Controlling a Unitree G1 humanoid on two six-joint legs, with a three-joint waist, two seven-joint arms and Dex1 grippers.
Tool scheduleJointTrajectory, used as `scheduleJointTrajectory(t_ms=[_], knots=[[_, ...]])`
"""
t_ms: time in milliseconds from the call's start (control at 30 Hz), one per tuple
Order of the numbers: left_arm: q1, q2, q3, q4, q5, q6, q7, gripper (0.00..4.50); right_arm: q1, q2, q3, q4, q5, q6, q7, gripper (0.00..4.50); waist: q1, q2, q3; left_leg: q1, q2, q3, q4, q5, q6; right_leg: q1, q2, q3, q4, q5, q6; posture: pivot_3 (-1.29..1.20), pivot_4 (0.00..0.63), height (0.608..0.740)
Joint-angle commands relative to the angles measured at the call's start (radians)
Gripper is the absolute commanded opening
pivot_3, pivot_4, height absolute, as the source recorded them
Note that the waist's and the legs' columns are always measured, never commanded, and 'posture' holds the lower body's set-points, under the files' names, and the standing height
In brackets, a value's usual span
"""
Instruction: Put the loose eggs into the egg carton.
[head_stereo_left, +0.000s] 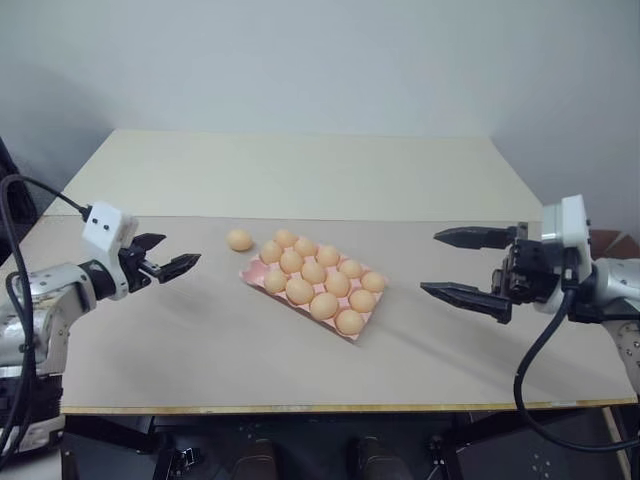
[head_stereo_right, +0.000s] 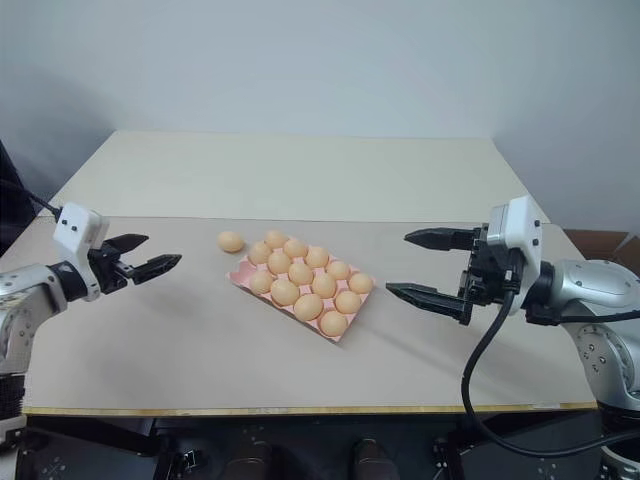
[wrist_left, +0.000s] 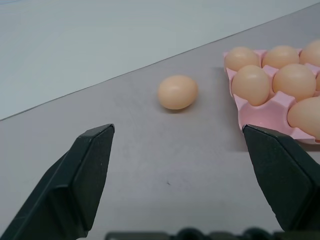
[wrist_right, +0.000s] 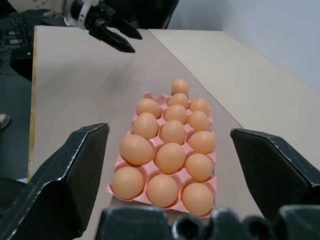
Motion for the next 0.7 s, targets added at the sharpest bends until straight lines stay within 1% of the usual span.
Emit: scheduleJointTrajectory(t_ms=[33, 233, 400, 467, 567, 700], knots=[[-0.002, 0.000, 0.022, -0.025, -0.020, 0.021, 0.028, 4.47, -0.012, -0.001, -0.017, -0.007, 0.004, -0.023, 0.012, 4.50, -0.001, 0.000, 0.000, 0.000, 0.000, 0.000, 0.000, 0.000, 0.000, 0.000, 0.000, 0.000, 0.000, 0.000, 0.000, 0.00, 0.150, 0.740], [-0.022, -0.018, 0.006, -0.004, -0.020, 0.021, 0.040, 4.47, -0.016, -0.003, -0.018, -0.010, 0.004, -0.021, 0.016, 4.50, -0.001, 0.000, 0.000, 0.000, 0.000, 0.000, 0.000, 0.000, 0.000, 0.000, 0.000, 0.000, 0.000, 0.000, 0.000, 0.00, 0.150, 0.740], [-0.115, -0.062, -0.078, 0.084, 0.004, -0.024, 0.017, 4.47, -0.027, -0.003, -0.012, -0.005, 0.002, -0.022, 0.020, 4.50, 0.003, 0.000, 0.000, 0.001, 0.000, 0.000, 0.000, 0.000, 0.000, 0.001, 0.000, 0.000, 0.000, 0.000, 0.000, 0.00, 0.150, 0.740], [-0.171, -0.082, -0.136, 0.164, 0.046, -0.076, 0.005, 4.47, -0.030, -0.002, -0.010, -0.005, 0.002, -0.022, 0.022, 4.50, 0.006, 0.000, 0.000, 0.001, 0.000, 0.000, 0.000, 0.000, 0.000, 0.001, 0.000, -0.001, 0.000, 0.000, 0.000, 0.00, 0.150, 0.740], [-0.299, -0.139, -0.210, 0.363, 0.115, -0.166, 0.011, 4.47, -0.029, -0.003, -0.013, -0.013, 0.006, -0.020, 0.020, 4.50, 0.008, 0.000, 0.000, 0.000, 0.000, 0.000, 0.000, 0.000, 0.000, 0.002, 0.000, -0.001, -0.001, 0.000, 0.001, 0.00, 0.150, 0.740], [-0.442, -0.213, -0.268, 0.606, 0.179, -0.290, 0.003, 4.47, -0.012, -0.006, -0.028, -0.035, 0.013, -0.014, 0.010, 4.50, 0.007, 0.000, 0.000, 0.000, -0.001, 0.000, 0.000, 0.000, 0.000, 0.002, 0.000, -0.001, -0.001, 0.001, 0.001, 0.00, 0.150, 0.740]])
